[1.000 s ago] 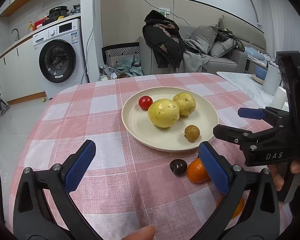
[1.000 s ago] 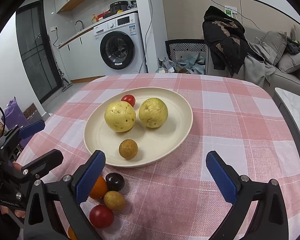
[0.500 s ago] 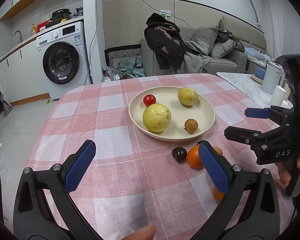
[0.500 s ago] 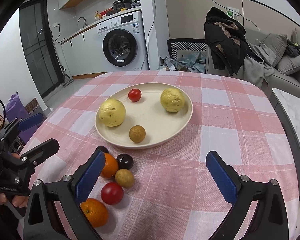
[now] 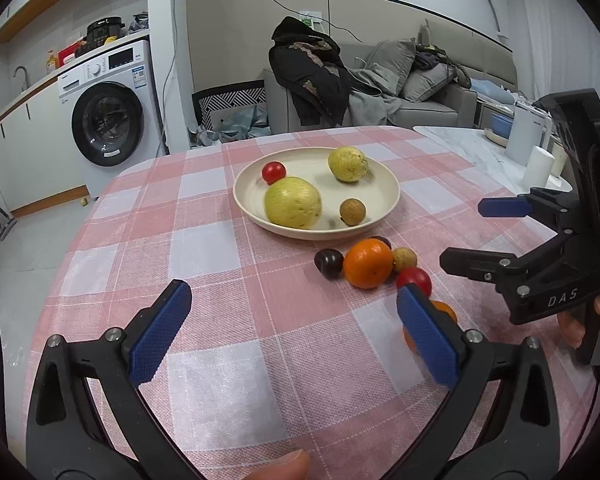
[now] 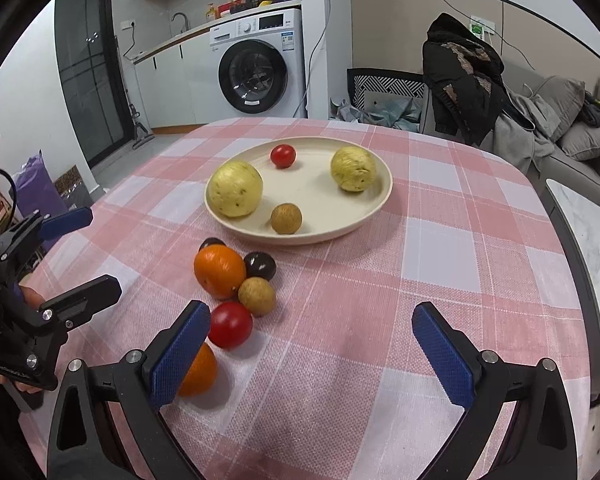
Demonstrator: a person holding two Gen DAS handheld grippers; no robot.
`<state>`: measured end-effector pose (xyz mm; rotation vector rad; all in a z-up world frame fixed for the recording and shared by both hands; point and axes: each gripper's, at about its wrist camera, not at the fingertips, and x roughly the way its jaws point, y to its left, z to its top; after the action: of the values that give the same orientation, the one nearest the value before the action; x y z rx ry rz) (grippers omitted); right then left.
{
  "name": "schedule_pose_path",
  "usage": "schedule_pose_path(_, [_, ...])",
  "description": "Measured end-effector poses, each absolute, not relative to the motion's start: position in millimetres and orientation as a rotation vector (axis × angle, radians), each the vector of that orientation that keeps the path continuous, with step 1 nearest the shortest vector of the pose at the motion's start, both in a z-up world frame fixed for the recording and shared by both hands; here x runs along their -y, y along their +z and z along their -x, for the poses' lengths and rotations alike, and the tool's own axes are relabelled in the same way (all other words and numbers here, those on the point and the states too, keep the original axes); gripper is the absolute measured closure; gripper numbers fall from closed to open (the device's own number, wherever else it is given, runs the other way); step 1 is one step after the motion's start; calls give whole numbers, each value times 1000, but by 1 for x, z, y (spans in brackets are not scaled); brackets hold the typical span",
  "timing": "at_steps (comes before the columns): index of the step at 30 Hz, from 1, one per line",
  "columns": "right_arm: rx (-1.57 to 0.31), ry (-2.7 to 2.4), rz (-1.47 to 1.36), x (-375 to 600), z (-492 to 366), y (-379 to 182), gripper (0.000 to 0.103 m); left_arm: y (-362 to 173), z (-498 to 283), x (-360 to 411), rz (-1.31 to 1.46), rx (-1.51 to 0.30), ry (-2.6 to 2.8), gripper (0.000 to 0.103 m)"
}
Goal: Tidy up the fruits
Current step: 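Withdraw both tools from the plate toward the remaining fruits, then move the left tool to the loose mandarin orange and close on it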
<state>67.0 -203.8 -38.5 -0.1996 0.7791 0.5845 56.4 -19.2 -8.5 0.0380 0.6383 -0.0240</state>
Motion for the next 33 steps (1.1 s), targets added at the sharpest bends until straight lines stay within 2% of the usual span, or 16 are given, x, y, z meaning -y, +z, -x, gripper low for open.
schedule_pose_path(33, [-816, 662, 179, 216, -68, -42, 0, -38, -73, 71, -69, -801, -224, 1])
